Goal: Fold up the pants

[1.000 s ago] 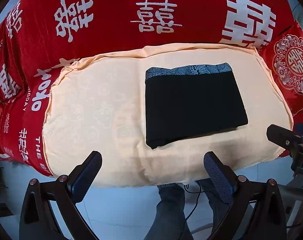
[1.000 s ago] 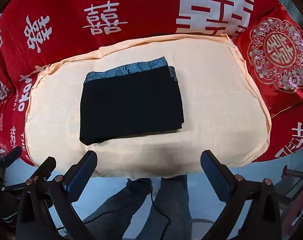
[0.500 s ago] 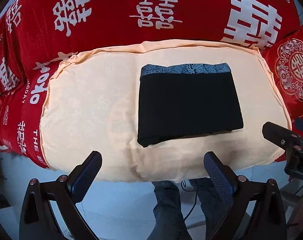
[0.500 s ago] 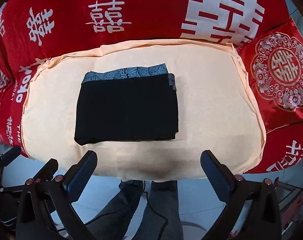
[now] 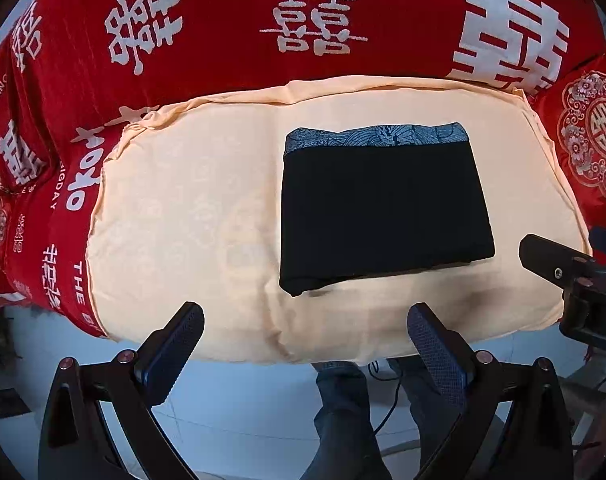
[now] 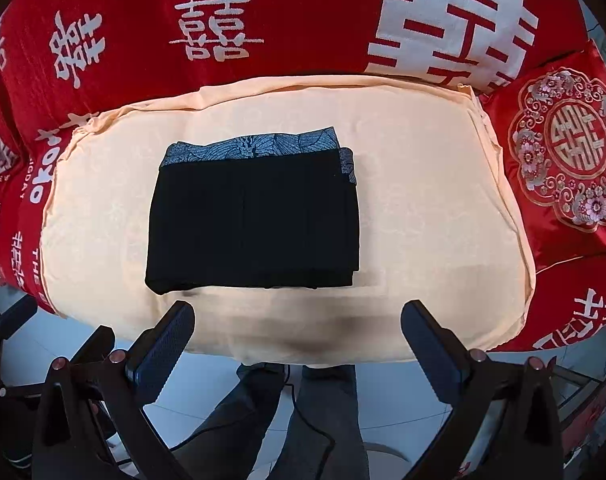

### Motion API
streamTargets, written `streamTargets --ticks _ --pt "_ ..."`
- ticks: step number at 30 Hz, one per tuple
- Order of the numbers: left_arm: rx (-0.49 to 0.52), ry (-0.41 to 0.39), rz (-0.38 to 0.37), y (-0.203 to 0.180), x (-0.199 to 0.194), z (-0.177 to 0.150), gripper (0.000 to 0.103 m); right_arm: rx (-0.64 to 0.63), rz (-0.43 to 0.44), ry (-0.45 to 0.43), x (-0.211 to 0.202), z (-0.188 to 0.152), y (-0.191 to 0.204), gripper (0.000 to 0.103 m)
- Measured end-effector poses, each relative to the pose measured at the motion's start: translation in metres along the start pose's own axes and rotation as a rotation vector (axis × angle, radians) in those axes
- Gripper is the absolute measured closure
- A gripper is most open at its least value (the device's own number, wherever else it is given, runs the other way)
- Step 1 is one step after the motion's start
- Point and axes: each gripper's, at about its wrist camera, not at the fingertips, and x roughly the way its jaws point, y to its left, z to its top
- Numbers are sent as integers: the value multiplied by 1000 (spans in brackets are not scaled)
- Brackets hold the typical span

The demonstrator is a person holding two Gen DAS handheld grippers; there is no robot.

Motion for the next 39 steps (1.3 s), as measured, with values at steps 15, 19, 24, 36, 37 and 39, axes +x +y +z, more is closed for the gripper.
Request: streamTargets --ticks 15,19,24,36,37,39 --pt "21 -2 -6 -5 0 0 1 -2 -4 8 1 -1 2 0" --pt "22 -6 5 -6 -1 0 1 -1 -2 11 1 -2 3 0" --pt "33 -18 1 -7 -2 0 1 -1 -1 13 2 -2 3 0" --pt "18 -10 -14 -8 0 -1 1 -1 1 15 4 -6 3 0" --pt "20 -12 -16 -8 0 -1 1 -1 1 16 4 -7 3 0" --pt "33 -22 -18 -11 -2 -2 1 0 3 17 4 -8 3 0"
